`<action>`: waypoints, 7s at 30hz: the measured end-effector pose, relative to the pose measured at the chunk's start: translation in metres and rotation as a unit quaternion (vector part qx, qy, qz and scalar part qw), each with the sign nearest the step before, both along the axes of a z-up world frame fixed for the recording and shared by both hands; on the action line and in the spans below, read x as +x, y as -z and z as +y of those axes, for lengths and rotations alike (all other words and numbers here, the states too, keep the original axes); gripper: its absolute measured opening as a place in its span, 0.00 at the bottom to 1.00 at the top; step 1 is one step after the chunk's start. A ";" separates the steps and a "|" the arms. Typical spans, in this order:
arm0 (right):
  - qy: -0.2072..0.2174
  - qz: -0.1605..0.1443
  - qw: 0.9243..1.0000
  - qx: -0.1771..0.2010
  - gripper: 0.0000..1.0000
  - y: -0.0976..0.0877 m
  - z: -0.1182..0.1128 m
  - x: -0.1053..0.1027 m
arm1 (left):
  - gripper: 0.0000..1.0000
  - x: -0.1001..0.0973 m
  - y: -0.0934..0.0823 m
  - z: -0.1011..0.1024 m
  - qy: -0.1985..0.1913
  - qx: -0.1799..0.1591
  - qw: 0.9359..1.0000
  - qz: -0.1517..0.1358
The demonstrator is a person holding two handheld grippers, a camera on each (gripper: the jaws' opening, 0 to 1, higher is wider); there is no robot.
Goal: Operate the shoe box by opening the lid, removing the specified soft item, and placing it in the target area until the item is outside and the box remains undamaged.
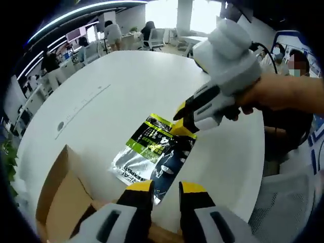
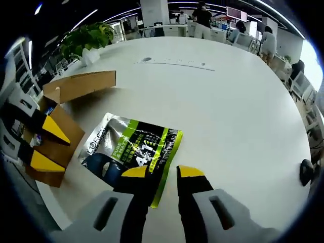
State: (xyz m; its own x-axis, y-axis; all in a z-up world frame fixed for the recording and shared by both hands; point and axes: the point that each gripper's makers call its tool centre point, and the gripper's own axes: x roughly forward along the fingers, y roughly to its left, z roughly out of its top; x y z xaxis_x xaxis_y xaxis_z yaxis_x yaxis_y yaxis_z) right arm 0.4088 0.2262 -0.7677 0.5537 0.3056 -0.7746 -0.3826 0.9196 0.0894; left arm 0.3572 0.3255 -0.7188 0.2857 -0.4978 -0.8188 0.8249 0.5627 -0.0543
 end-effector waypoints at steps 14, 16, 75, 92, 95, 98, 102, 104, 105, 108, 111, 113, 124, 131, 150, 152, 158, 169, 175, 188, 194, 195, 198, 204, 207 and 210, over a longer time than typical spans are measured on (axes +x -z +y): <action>-0.015 -0.036 0.999 0.000 0.31 -0.041 0.007 -0.020 | 0.28 -0.016 -0.035 0.025 -0.034 -0.049 0.998 -0.012; -0.019 -0.039 0.999 0.001 0.32 -0.047 0.010 -0.024 | 0.28 -0.019 -0.036 0.032 -0.041 -0.052 0.998 -0.008; -0.240 -0.049 0.965 0.089 0.40 -0.097 0.216 -0.085 | 0.32 -0.056 -0.043 0.337 -0.327 -0.016 0.944 -0.048; -0.273 -0.028 0.957 0.092 0.33 -0.071 0.272 -0.072 | 0.07 -0.068 -0.015 0.364 -0.403 -0.032 0.914 -0.033; -0.276 -0.022 0.957 0.087 0.32 -0.063 0.277 -0.070 | 0.06 -0.068 -0.015 0.366 -0.409 -0.038 0.911 -0.031; -0.279 -0.021 0.956 0.085 0.31 -0.057 0.283 -0.067 | 0.05 -0.068 -0.014 0.365 -0.408 -0.039 0.911 -0.028; -0.279 -0.017 0.956 0.092 0.29 -0.054 0.292 -0.062 | 0.05 -0.069 -0.013 0.364 -0.411 -0.040 0.910 -0.026; -0.280 -0.016 0.955 0.096 0.28 -0.053 0.297 -0.060 | 0.05 -0.068 -0.013 0.365 -0.414 -0.044 0.909 -0.025; -0.280 -0.009 0.955 0.095 0.28 -0.049 0.301 -0.058 | 0.05 -0.068 -0.012 0.364 -0.415 -0.044 0.908 -0.025; -0.284 -0.004 0.954 0.095 0.27 -0.045 0.307 -0.057 | 0.05 -0.068 -0.012 0.364 -0.412 -0.039 0.910 -0.030; -0.291 -0.003 0.953 0.088 0.24 -0.040 0.313 -0.054 | 0.05 -0.068 -0.010 0.364 -0.413 -0.039 0.909 -0.029; -0.293 -0.003 0.952 0.085 0.23 -0.038 0.317 -0.052 | 0.05 -0.068 -0.008 0.364 -0.415 -0.039 0.908 -0.026; -0.269 0.013 0.959 0.085 0.06 -0.028 0.323 -0.042 | 0.05 -0.068 -0.007 0.363 -0.420 -0.040 0.906 -0.028; -0.260 0.005 0.961 0.097 0.00 -0.041 0.324 -0.045 | 0.05 -0.068 -0.007 0.363 -0.420 -0.038 0.906 -0.029; -0.214 -0.023 0.973 0.086 0.00 -0.066 0.279 -0.051 | 0.08 -0.068 -0.003 0.361 -0.407 -0.028 0.913 -0.018; -0.205 -0.013 0.975 0.084 0.00 -0.061 0.271 -0.051 | 0.08 -0.068 -0.005 0.360 -0.401 -0.021 0.916 -0.021; -0.188 0.009 0.978 0.095 0.00 -0.051 0.263 -0.051 | 0.22 -0.062 -0.022 0.353 -0.388 -0.019 0.920 -0.047; -0.167 0.040 0.980 0.098 0.00 -0.034 0.250 -0.051 | 0.26 -0.041 -0.038 0.322 -0.317 -0.019 0.945 -0.079; -0.174 0.039 0.979 0.099 0.00 -0.034 0.252 -0.051 | 0.27 -0.033 -0.014 0.305 -0.305 -0.043 0.951 -0.027; -0.178 0.039 0.978 0.100 0.00 -0.034 0.252 -0.053 | 0.21 -0.041 0.029 0.289 -0.276 -0.036 0.957 0.078; -0.162 0.040 0.980 0.108 0.00 -0.035 0.253 -0.056 | 0.05 -0.038 0.033 0.293 -0.313 -0.043 0.945 0.080; -0.160 0.039 0.980 0.109 0.00 -0.035 0.253 -0.057 | 0.02 -0.036 0.030 0.294 -0.310 -0.040 0.947 0.069; -0.153 0.031 0.982 0.108 0.00 -0.037 0.254 -0.059 | 0.01 -0.037 0.030 0.293 -0.318 -0.047 0.944 0.074; -0.142 0.018 0.982 0.124 0.00 -0.044 0.255 -0.060 | 0.00 -0.040 0.026 0.292 -0.329 -0.061 0.940 0.066; -0.140 0.012 0.981 0.132 0.00 -0.048 0.256 -0.060 | 0.00 -0.040 0.021 0.293 -0.329 -0.069 0.940 0.061; -0.133 0.011 0.981 0.139 0.00 -0.051 0.256 -0.059 | 0.00 -0.040 0.017 0.293 -0.336 -0.083 0.936 0.061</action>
State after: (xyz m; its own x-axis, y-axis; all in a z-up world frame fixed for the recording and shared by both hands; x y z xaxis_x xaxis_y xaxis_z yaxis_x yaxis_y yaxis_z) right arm 0.3497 0.4819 -0.7162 0.4097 0.6388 -0.6512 -0.6014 0.7259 0.3337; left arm 0.3173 0.6187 -0.7360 0.4907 -0.3625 -0.7923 0.2691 0.9279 -0.2579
